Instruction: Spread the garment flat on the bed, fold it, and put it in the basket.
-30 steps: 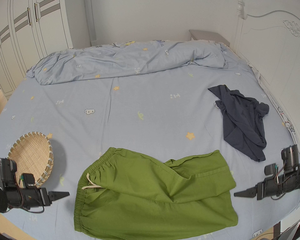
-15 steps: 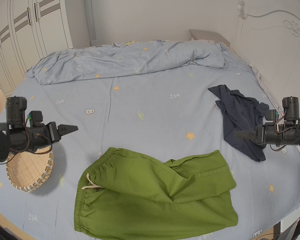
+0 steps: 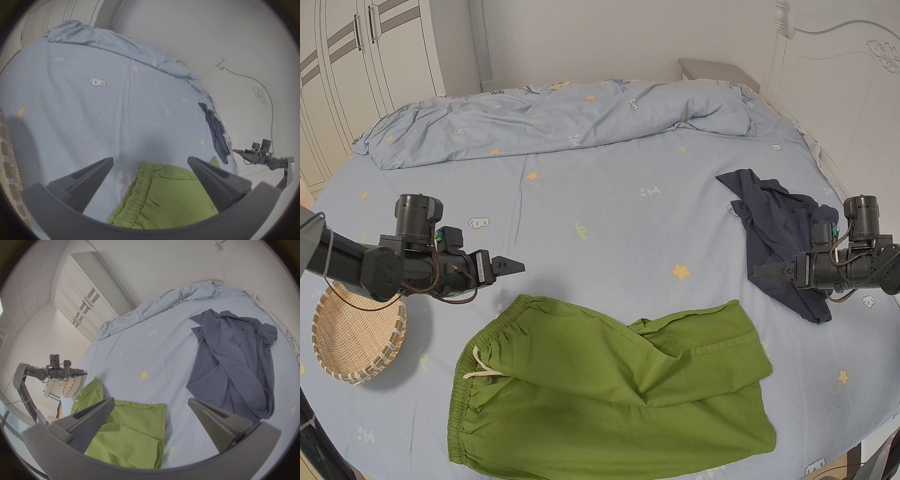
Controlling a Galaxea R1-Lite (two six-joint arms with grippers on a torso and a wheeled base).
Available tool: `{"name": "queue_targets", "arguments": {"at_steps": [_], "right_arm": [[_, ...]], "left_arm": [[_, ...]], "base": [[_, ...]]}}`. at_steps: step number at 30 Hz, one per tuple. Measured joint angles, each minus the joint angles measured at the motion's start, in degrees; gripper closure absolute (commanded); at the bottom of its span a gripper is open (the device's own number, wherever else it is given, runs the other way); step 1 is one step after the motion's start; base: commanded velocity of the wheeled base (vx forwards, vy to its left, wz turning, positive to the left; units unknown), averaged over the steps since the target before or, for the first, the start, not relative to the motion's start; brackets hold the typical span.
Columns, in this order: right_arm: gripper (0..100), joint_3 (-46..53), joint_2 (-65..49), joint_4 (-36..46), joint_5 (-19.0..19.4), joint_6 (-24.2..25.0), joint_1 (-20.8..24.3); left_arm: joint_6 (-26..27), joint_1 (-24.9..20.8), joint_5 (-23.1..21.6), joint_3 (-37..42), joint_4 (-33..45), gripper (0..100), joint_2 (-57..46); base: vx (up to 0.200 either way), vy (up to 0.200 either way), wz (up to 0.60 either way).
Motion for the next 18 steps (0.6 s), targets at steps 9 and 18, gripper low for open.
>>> {"name": "queue_targets", "arguments": {"at_steps": [9,18], "right_arm": [[0,0.6,1.2,-0.2,-1.9,-0.2,0.7],[0,1.6,1.4,-0.4,-2.1,-0.2,0.6]], "left_arm": [[-0.2,-2.5,0.0,-2.7,-0.2,0,6.8],[-0.3,-3.9,0.0,-3.1,-0.3,0,9.3]], "base": [[0.000,0.000,0.00],[0.000,0.000,0.00]]}}
